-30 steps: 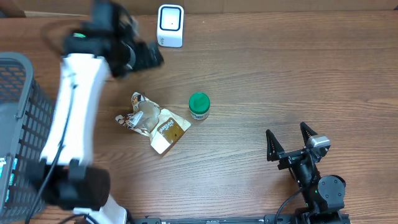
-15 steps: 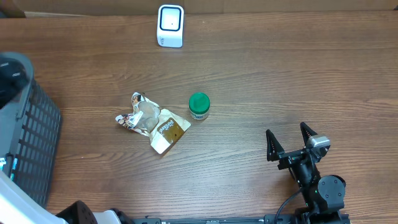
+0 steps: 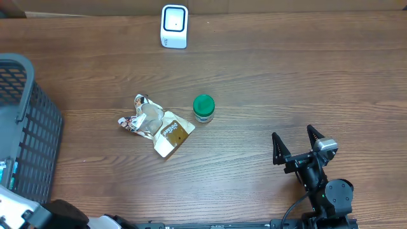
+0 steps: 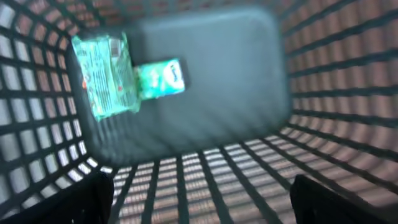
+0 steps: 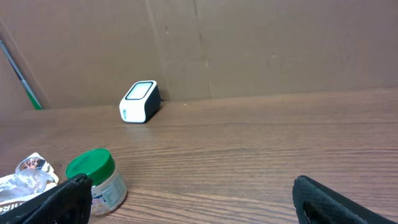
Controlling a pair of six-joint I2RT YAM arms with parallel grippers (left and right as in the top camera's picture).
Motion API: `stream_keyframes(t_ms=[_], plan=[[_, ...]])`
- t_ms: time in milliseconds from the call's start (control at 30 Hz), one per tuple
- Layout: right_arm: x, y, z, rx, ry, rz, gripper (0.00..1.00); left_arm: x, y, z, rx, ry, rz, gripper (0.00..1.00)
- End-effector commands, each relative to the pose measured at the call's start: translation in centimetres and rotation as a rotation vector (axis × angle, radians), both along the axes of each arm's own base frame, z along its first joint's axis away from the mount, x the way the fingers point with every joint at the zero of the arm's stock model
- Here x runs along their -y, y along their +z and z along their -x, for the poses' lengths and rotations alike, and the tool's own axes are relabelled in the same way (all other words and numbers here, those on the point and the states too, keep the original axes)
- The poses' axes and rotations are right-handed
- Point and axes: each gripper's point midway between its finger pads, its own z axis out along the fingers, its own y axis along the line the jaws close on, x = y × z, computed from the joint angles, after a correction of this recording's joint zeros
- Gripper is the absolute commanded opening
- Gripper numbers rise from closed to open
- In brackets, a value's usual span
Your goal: Scan the item barcode
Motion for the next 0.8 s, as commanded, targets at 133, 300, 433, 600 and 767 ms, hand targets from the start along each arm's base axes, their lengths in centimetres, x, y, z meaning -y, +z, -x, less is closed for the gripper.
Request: stream_keyframes(t_ms=[133,300,433,600,767], plan=[[0.2,0.1,0.0,0.008,-0.01,0.001,1.0,-3.2,-10.1,-0.6,-0.114,-0.188,-0.012,0.83],[0.2,0.1,0.0,0.007,-0.01,0.001,1.0,-5.2,-15.6,-1.5,-0.214,-0.303,0.001,0.77],[0.2,0.1,0.0,0.008,-0.01,0.001,1.0,-6.9,-18.1,-1.3,-0.284,-0.298,-0.009,0.78],[0.2,0.1,0.0,0.007,-0.01,0.001,1.0,-8.0,-20.7,-2.1,-0.302,-0.34,-0.003,0.81],[0.2,0.1,0.0,0.008,-0.01,0.001,1.0,-8.0,-23.3,-2.1,-0.339,-0.406,0.032,0.81]])
